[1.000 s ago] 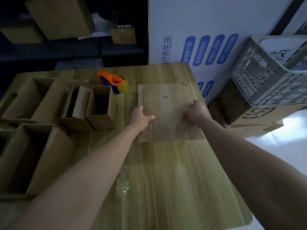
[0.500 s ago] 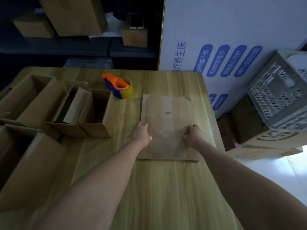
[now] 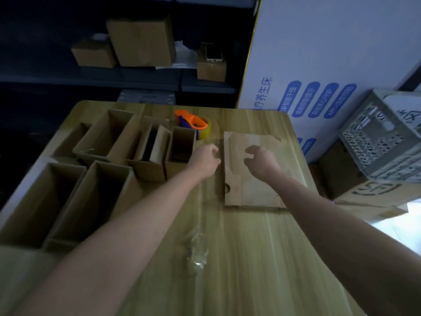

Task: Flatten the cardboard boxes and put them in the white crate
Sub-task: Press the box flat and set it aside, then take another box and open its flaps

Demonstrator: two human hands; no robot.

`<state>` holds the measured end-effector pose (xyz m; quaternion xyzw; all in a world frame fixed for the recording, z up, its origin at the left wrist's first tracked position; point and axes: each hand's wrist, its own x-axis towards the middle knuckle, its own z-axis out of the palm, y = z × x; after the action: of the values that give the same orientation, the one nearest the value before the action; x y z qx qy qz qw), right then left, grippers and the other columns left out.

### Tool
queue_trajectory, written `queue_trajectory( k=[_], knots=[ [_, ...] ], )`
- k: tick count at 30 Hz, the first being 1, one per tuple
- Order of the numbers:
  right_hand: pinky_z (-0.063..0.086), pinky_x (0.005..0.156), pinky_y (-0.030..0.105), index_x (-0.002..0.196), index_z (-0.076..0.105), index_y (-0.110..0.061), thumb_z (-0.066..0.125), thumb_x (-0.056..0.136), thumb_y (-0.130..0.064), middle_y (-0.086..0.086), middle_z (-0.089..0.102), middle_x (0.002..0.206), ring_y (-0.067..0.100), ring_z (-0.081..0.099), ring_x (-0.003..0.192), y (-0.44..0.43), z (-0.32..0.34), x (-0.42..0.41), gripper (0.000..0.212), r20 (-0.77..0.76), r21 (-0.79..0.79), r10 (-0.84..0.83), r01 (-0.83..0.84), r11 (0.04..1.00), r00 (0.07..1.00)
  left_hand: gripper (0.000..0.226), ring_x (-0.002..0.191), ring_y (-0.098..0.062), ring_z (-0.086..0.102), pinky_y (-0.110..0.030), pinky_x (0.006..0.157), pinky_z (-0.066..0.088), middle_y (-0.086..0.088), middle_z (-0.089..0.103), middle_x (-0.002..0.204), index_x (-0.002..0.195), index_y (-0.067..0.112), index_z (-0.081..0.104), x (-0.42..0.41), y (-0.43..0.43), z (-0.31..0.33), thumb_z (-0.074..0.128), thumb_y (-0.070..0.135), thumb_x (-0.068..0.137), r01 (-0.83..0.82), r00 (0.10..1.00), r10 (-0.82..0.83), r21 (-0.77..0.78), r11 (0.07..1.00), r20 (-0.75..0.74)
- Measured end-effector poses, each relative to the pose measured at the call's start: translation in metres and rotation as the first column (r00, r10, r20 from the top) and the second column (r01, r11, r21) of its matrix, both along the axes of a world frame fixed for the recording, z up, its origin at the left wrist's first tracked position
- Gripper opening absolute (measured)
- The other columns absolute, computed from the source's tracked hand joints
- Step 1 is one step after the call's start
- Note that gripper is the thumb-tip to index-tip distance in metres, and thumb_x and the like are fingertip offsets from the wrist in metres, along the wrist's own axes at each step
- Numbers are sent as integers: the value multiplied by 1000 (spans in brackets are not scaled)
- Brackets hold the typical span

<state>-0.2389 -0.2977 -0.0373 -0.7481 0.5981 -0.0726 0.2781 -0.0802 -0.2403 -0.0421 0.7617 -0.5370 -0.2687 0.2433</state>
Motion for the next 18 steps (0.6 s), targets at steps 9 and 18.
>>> queue_trajectory(
  k=[9,18],
  knots=[
    [46,89,34,122,61,-7,58,90,-18,15,63,119,32,58,110,132,38,151,34,28,-123,482,-475,871,876,27,94,-4,52,-13,75,37,3,63,113,116,18,63,123,116,65,60,15,90,-49,999,46,-186,981,-20],
    [-5,115,52,136,47,-31,59,80,-60,-4,32,151,24,-5,146,221,-17,232,65,-357,212,783,-773,598,509,23,110,-9,54,-23,88,40,3,61,117,115,20,63,187,205,59,57,17,92,-79,994,65,-158,984,-93]
  ],
)
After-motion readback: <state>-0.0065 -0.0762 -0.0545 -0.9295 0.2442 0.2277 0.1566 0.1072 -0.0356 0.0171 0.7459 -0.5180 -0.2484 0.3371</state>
